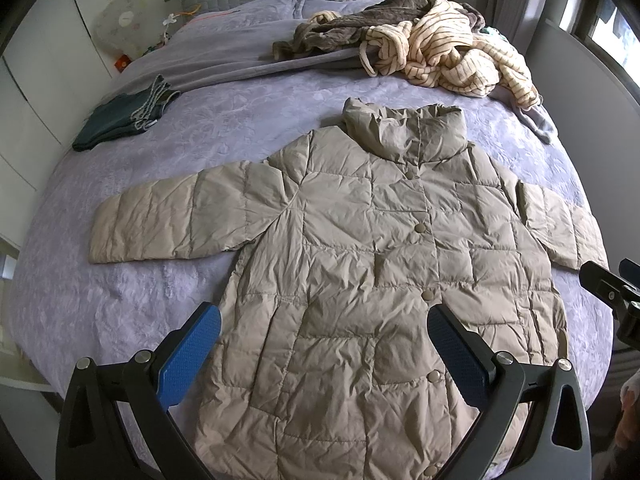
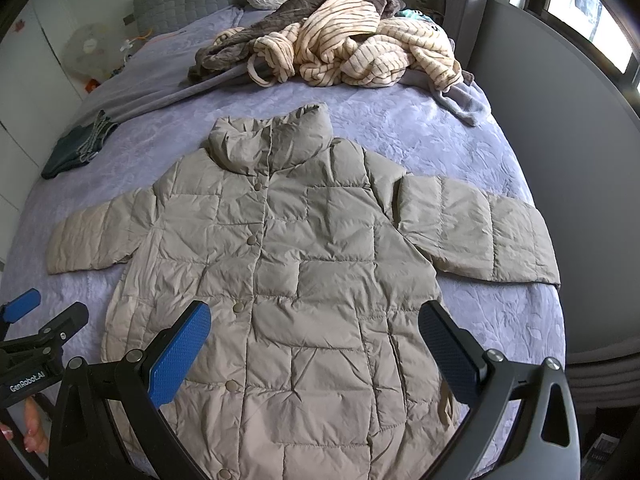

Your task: Fold large clothes

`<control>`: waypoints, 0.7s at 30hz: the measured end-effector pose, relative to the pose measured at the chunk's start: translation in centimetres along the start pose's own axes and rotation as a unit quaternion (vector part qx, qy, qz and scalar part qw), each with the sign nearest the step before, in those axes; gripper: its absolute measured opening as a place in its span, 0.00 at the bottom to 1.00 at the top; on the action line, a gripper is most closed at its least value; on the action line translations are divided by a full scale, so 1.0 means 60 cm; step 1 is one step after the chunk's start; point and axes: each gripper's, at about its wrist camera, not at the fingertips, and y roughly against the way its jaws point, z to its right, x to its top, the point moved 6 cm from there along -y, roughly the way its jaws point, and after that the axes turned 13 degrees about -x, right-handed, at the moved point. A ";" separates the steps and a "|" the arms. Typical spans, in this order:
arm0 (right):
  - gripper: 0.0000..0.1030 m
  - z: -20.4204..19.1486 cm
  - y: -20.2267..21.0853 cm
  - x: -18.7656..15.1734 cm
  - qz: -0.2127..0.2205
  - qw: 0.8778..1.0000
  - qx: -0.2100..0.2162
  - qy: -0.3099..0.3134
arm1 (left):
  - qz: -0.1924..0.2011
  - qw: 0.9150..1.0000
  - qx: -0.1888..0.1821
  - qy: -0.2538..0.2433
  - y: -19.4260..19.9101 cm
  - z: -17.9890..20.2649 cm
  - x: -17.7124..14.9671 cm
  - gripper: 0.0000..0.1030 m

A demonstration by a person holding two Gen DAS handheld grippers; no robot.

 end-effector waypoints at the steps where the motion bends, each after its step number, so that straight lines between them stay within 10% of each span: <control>1: 1.00 0.000 0.000 0.000 0.000 1.000 0.000 0.000 | 0.000 1.000 0.000 0.000 0.000 0.000 0.000 1.00; 21: 1.00 -0.001 -0.002 0.002 0.000 1.000 0.000 0.000 | -0.001 1.000 0.000 0.000 0.000 0.000 0.000 1.00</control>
